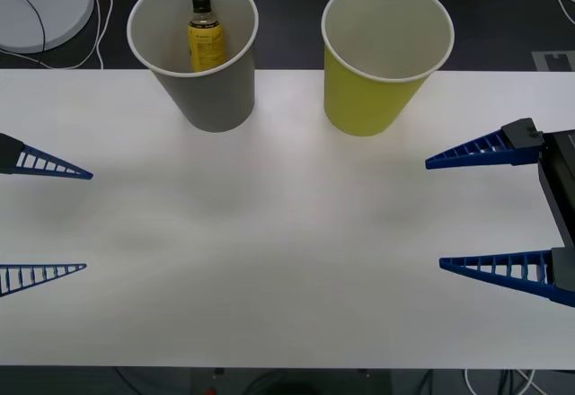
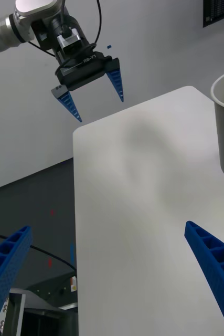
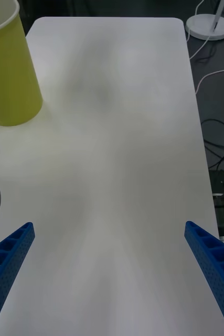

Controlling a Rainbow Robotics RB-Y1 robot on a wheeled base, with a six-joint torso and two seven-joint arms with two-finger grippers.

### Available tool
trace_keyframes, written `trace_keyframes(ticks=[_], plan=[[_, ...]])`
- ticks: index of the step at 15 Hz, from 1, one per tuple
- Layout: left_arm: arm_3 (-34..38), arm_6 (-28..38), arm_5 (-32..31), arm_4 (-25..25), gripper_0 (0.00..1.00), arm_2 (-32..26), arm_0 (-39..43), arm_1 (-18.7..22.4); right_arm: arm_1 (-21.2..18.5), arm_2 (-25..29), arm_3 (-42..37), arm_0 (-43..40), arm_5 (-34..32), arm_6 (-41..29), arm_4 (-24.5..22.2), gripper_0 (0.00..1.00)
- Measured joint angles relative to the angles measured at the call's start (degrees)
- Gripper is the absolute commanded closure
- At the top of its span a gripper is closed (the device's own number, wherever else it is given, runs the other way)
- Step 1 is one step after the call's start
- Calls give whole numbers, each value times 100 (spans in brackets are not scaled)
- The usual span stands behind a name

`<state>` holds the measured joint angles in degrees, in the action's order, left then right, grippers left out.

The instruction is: Put the can into the green bin and the plastic bottle into the gray bin

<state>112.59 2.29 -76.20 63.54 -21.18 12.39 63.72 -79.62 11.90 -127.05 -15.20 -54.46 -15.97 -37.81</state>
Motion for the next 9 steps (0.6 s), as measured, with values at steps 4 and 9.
trace_keyframes(ticks=[4,9], plan=[[0,0,0,0,0,0,0,0,511,886,-675,-490,-27,-510,-869,0],[0,0,0,0,0,0,0,0,884,1045,-912,-491,-149,-391,-1325,0]])
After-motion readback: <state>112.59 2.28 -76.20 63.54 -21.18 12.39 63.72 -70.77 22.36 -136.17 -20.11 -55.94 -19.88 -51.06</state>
